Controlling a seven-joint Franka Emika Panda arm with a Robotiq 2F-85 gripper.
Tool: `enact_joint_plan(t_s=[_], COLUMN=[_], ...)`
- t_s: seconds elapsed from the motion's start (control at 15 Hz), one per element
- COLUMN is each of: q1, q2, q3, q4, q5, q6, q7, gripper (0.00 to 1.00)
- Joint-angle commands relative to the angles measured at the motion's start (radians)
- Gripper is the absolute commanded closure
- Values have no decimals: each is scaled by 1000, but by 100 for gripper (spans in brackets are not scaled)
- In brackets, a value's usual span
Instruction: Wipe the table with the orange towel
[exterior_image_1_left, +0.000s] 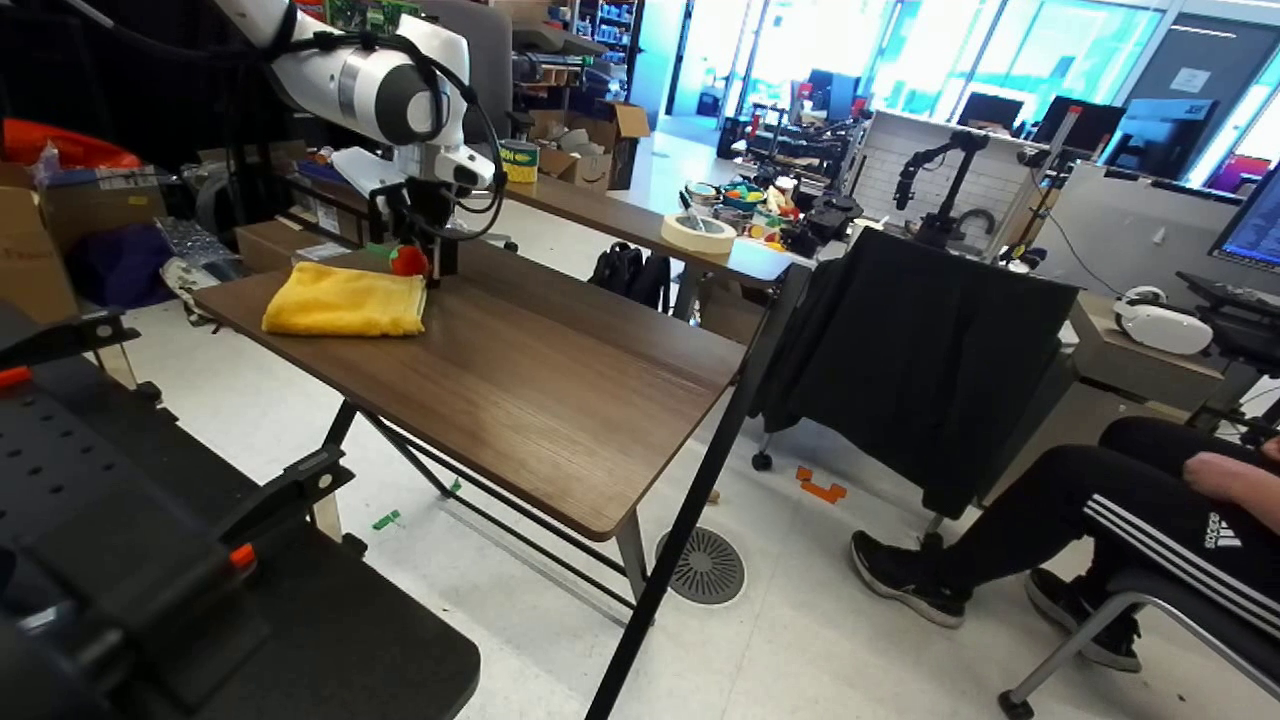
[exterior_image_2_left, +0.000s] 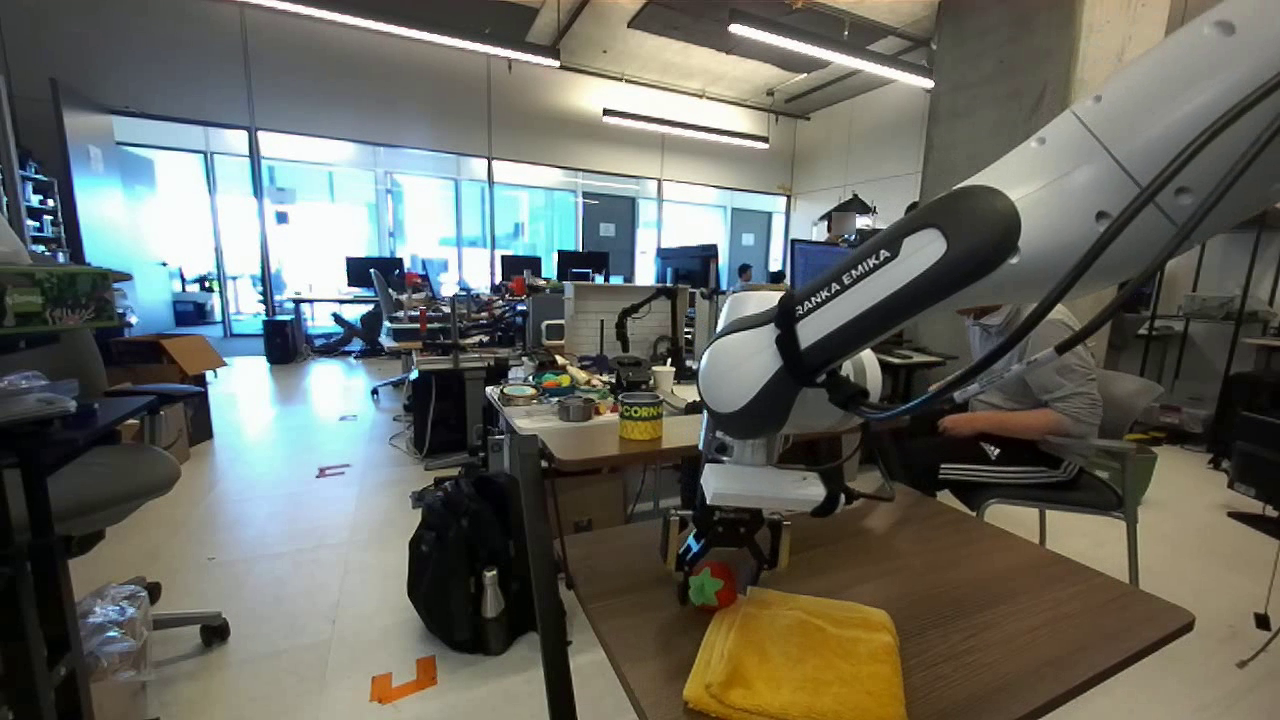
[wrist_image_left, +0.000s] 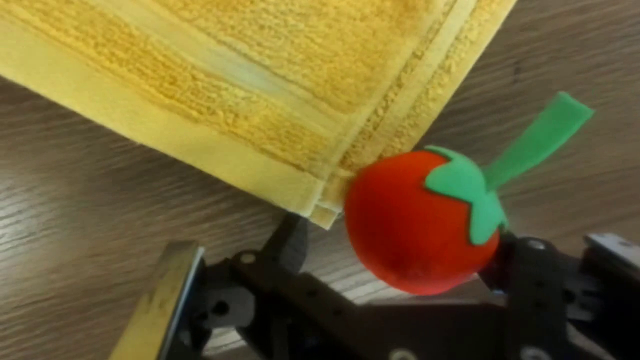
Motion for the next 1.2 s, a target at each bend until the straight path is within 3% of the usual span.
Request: enact_joint_plan(t_s=[0.0, 0.33, 0.6, 0.73, 1.13], q1=[-35, -50, -57, -52, -81], q2=[95, 99, 82, 52, 41], q3=[36, 52, 48, 3, -234], q4=[166, 220, 232, 207, 132], q5=[41, 70, 65, 32, -89], q6=[-108, -159, -153, -144, -39], q7=[3, -1, 1, 20, 168], gripper=[56, 99, 99, 100, 100])
